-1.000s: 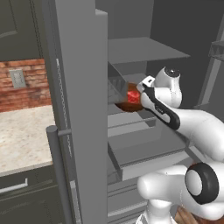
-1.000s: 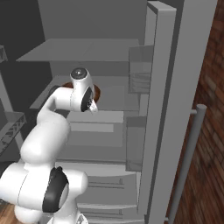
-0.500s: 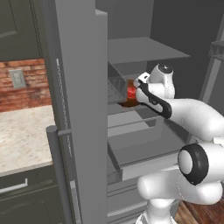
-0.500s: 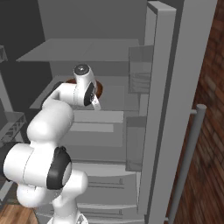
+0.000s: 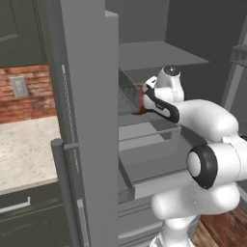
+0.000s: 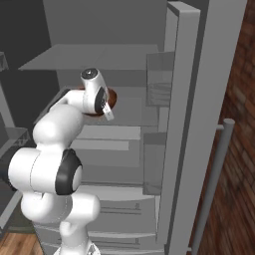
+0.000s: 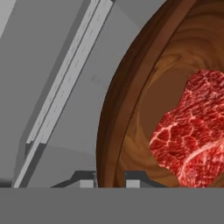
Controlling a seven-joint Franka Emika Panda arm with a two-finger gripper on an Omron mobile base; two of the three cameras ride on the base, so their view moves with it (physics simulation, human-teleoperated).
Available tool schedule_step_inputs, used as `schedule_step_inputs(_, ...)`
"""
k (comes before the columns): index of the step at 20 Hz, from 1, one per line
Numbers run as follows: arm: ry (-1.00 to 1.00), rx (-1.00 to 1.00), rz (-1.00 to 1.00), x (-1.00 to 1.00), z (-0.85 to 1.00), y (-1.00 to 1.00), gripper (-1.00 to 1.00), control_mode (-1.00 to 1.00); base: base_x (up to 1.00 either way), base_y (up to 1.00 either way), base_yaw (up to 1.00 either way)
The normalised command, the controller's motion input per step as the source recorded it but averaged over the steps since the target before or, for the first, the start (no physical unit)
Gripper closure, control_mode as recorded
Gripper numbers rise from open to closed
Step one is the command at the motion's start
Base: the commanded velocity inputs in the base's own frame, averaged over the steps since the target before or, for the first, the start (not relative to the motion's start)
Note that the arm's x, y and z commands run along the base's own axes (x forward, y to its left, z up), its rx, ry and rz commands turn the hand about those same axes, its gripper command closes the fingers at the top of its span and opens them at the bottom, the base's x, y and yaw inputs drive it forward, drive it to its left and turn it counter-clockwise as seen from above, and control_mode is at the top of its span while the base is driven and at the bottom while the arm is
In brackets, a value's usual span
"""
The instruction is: Place one of the steaks on the plate and the other in the bowl. Then place the bowl in the fridge.
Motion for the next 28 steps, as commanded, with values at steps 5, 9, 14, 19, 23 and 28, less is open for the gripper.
schedule_step_inputs(5, 0.00, -0.04, -0.02, 0.04, -0.48, 0.16, 1.00, -1.00, 0.00, 0.00, 0.00)
schedule_step_inputs(9, 0.00, -0.03, 0.00, 0.00, -0.56, 0.22, 1.00, -1.00, 0.00, 0.00, 0.00)
schedule_step_inputs(14, 0.00, -0.01, -0.01, 0.01, -0.39, 0.25, -1.00, -1.00, 0.00, 0.00, 0.00)
schedule_step_inputs(19, -0.13, 0.00, 0.00, -0.05, -0.07, 0.15, -1.00, -1.00, 0.00, 0.00, 0.00)
schedule_step_inputs(23, -0.34, 0.04, 0.00, -0.39, 0.03, 0.06, -1.00, -1.00, 0.00, 0.00, 0.00)
schedule_step_inputs(28, -0.53, 0.10, 0.00, -0.65, 0.02, -0.02, -1.00, -1.00, 0.00, 0.00, 0.00)
